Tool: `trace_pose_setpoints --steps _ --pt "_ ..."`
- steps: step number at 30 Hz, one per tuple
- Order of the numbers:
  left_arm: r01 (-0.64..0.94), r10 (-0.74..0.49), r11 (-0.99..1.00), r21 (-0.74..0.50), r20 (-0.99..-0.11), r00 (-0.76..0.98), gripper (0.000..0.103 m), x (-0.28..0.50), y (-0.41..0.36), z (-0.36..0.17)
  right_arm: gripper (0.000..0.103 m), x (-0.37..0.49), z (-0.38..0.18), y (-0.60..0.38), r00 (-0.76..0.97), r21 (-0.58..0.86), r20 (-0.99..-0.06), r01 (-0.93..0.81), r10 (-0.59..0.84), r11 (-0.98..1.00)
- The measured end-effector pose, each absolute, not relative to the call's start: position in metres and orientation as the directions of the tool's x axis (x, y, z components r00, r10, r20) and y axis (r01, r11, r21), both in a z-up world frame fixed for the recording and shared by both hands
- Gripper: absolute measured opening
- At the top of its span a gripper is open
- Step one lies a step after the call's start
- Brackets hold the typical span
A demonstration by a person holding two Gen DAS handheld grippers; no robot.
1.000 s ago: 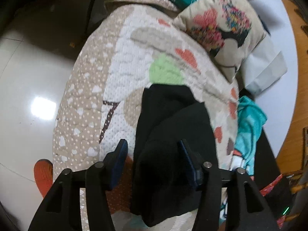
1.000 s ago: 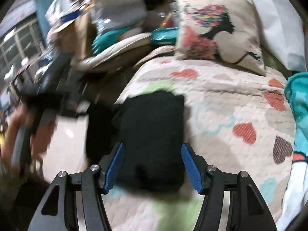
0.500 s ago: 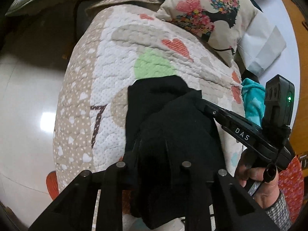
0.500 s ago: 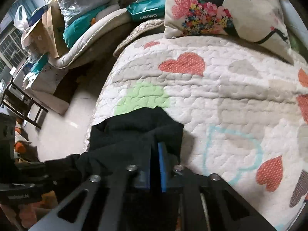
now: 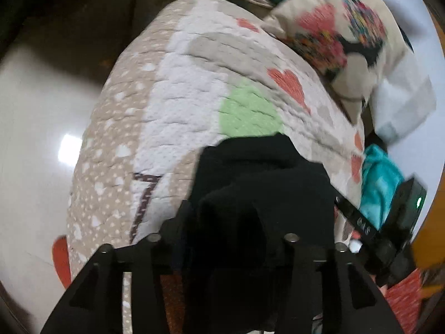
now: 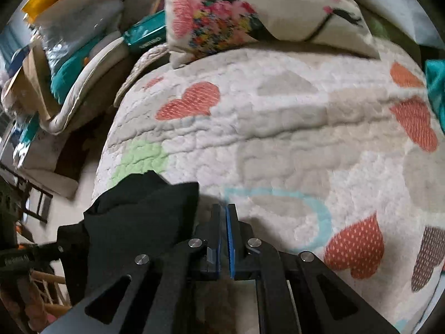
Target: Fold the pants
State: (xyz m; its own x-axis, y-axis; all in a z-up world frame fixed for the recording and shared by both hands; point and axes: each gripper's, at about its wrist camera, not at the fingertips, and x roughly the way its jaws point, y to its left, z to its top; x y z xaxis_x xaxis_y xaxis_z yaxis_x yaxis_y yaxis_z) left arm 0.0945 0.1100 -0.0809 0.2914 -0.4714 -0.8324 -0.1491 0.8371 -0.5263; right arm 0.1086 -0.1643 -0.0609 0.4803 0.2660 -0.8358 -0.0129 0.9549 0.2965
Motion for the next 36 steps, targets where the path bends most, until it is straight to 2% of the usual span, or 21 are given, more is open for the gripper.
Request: trace_pose_setpoints --steps 1,3,5,10,12,16,18,21,24,28,36 --pt "-0.165 -0.466 0.834 -0.527 -0.832 0.301 0.055 0.094 0.115 -0.08 0.009 0.104 -0.059 -0.169 0.487 0.312 -0.83 0.001 0.272 0.95" --pt "-0.187 -0.497 0.804 -0.564 -0.811 0.308 0.055 0.092 0.122 -0.08 0.021 0.092 -0.051 -0.174 0.503 0.34 -0.814 0.005 0.292 0.94" --pt "-0.207 -0.522 0.774 -0.598 -0.788 0.326 0.055 0.089 0.129 -0.078 0.025 0.075 -0.038 -0.174 0.534 0.347 -0.787 -0.028 0.307 0.937" --pt "-0.243 -0.386 0.834 -0.496 -0.838 0.386 0.055 0.08 0.138 -0.066 0.032 0.036 -0.03 -0.159 0.539 0.358 -0.762 -0.111 0.359 0.927" --pt "-0.249 -0.355 0.85 -0.464 -0.854 0.38 0.055 0.079 0.14 -0.067 0.04 0.027 -0.041 -0.149 0.514 0.324 -0.789 -0.118 0.337 0.939" --pt "-0.232 -0.323 0.869 -0.438 -0.855 0.405 0.055 0.063 0.143 -0.059 0.041 0.02 -0.038 -0.155 0.526 0.337 -0.782 -0.094 0.334 0.937" --pt "-0.213 -0.315 0.875 -0.435 -0.845 0.431 0.055 0.05 0.14 -0.051 0.048 0.011 -0.026 -0.163 0.551 0.346 -0.76 -0.104 0.344 0.932" --pt "-0.178 -0.256 0.904 -0.389 -0.826 0.503 0.055 0.028 0.132 -0.035 0.058 -0.016 -0.01 -0.174 0.61 0.275 -0.734 -0.134 0.298 0.952" --pt "-0.185 -0.167 0.929 -0.32 -0.81 0.562 0.055 0.003 0.119 -0.026 0.06 -0.037 -0.011 -0.182 0.643 0.227 -0.72 -0.136 0.26 0.964" --pt "-0.208 -0.09 0.94 -0.27 -0.784 0.614 0.056 -0.027 0.107 -0.024 0.06 -0.05 -0.022 -0.188 0.643 0.261 -0.715 -0.121 0.276 0.958" --pt "-0.256 -0.041 0.935 -0.246 -0.792 0.61 0.057 -0.03 0.108 -0.036 0.062 -0.056 -0.033 -0.18 0.626 0.272 -0.725 -0.126 0.289 0.954"
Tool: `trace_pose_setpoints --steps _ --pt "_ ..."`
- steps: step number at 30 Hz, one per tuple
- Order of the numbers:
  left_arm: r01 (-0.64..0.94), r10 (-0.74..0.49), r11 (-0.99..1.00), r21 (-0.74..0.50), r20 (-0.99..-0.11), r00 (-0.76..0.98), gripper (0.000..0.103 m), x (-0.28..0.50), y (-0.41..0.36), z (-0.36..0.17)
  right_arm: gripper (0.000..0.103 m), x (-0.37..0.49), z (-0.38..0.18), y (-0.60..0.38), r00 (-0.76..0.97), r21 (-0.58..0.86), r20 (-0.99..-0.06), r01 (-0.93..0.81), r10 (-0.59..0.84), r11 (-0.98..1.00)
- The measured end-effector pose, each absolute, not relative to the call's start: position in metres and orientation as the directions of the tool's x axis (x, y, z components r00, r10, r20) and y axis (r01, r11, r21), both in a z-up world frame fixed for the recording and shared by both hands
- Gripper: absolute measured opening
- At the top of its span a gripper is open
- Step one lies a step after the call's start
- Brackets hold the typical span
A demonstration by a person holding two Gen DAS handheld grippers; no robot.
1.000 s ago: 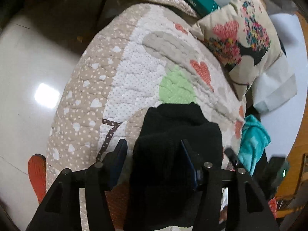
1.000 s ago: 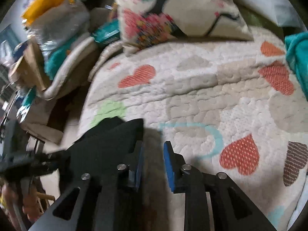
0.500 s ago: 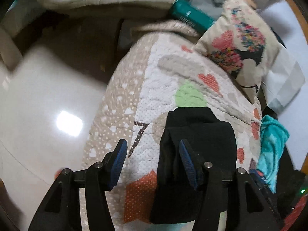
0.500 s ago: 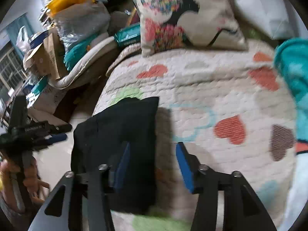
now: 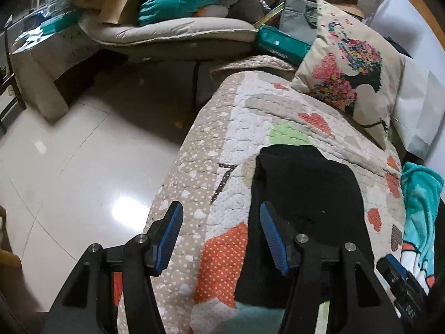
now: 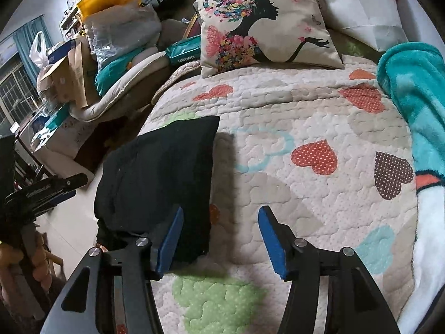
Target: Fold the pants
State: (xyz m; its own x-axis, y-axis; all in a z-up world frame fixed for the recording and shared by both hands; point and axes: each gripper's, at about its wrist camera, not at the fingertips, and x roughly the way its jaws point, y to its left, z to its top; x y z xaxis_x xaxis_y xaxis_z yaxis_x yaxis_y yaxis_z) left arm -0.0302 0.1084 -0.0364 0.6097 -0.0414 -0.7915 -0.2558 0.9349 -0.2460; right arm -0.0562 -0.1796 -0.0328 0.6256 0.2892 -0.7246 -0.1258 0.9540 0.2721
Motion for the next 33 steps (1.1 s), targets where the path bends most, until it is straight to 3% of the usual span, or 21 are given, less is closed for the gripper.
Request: trace_pose_setpoints --steps 9,23,33 --pt "-0.225 -0.089 0.936 -0.272 -0.798 0.596 0.057 -0.031 0.102 -0.039 0.064 -0.056 -0.037 -0.181 0.63 0.272 -0.729 -0.093 0.268 0.958" --pt "-0.124 0.041 0.991 -0.055 -0.752 0.658 0.058 -0.04 0.063 -0.022 0.069 -0.062 -0.029 -0.169 0.669 0.18 -0.714 -0.107 0.205 0.978" --pt "-0.09 0.031 0.995 -0.04 -0.743 0.668 0.06 -0.042 0.054 -0.021 0.07 -0.067 -0.023 -0.161 0.695 0.123 -0.697 -0.126 0.176 0.984"
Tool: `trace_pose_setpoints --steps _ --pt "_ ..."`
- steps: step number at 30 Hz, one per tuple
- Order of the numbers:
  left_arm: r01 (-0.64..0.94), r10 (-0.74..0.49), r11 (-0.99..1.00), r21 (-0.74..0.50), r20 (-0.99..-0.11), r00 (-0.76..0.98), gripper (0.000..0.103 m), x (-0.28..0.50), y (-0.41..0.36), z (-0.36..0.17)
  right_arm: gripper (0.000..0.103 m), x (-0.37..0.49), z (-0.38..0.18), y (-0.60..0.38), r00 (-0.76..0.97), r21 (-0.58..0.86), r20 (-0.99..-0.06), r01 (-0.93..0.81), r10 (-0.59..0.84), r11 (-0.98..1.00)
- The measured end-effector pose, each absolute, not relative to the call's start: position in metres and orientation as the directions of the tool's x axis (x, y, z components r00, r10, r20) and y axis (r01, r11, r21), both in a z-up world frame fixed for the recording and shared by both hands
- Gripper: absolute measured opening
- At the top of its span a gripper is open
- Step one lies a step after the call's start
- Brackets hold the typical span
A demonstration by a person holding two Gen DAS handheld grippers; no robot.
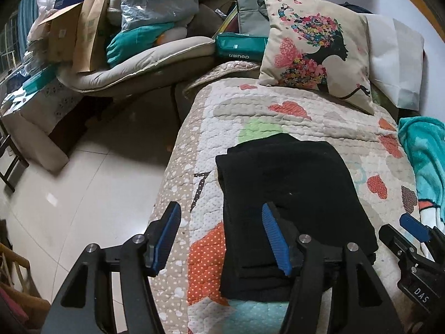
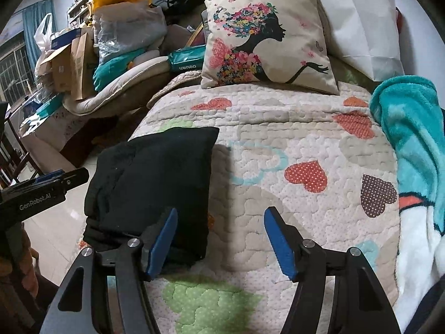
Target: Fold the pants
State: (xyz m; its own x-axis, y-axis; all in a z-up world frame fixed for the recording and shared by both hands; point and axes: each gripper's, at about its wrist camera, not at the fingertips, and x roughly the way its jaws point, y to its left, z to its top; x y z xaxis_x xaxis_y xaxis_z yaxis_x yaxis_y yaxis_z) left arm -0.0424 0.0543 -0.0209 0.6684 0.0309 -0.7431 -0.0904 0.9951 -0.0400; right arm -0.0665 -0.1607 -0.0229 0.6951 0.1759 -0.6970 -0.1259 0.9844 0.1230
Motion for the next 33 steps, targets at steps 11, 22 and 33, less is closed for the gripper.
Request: trace_pose_setpoints --steps 11,22,33 --pt "-0.047 0.002 0.998 -0.043 -0.714 0.7 0.06 -0.047 0.045 -0.013 0.071 -0.068 -0.019 -0.162 0.707 0.113 -0.692 -0.095 0.147 0.989" --pt "-0.035 -0.003 0.999 -0.04 -0.71 0.704 0.061 -0.048 0.042 -0.014 0.072 -0.068 -0.019 -0.162 0.71 0.107 -0.69 -0.094 0.142 0.99" --pt "-0.033 -0.028 0.997 -0.07 -0.721 0.693 0.061 -0.047 0.04 -0.016 0.073 -0.068 -0.019 -0.163 0.713 0.1 -0.69 -0.08 0.127 0.992"
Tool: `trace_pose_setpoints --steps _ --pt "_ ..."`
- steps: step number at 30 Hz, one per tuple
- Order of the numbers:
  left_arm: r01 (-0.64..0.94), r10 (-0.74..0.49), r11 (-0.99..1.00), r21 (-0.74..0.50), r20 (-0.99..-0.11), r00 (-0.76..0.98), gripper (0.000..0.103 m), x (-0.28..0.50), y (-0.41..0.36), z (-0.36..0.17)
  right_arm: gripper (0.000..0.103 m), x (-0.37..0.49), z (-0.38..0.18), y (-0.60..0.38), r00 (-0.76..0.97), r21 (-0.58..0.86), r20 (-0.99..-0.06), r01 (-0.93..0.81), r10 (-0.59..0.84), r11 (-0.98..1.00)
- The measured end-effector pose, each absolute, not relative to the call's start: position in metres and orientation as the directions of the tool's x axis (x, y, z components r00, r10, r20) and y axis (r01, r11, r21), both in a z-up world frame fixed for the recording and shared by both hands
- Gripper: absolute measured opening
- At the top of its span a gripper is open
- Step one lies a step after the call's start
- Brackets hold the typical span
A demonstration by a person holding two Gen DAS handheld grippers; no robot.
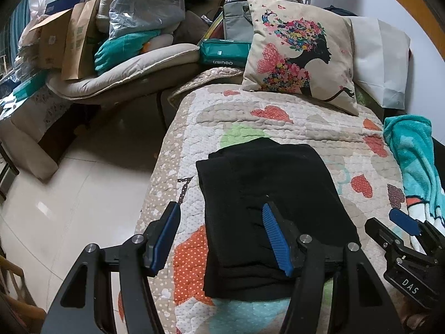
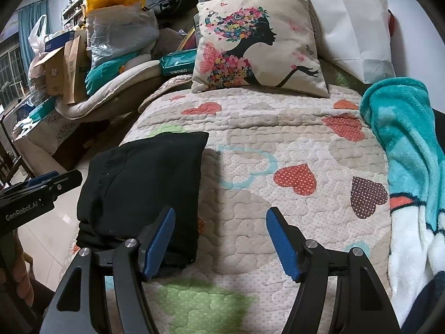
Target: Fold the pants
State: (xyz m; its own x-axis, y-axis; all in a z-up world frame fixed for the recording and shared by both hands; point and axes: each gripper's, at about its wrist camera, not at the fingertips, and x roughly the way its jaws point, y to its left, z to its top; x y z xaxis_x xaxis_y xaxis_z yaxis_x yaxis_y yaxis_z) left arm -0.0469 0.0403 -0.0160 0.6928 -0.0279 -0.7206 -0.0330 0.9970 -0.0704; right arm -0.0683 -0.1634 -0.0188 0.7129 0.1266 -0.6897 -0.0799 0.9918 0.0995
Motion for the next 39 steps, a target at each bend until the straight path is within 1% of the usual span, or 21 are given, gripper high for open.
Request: trace_pose_setpoints --steps 6,39 --pt "-0.034 -0.053 0.994 -0.104 -0.731 0.68 0.061 -0.0458 0.0419 -0.0183 0.074 -0.0687 -0.0186 -0.1645 0.716 0.091 -0.689 -0.07 0.113 0.993" --pt "-0.019 -0.071 0.993 -0.114 -0.73 0.68 0.061 -0.0458 0.0382 -0.0183 0.076 -0.0682 -0.0193 -0.1669 0.715 0.08 -0.691 -0.063 0.101 0.995"
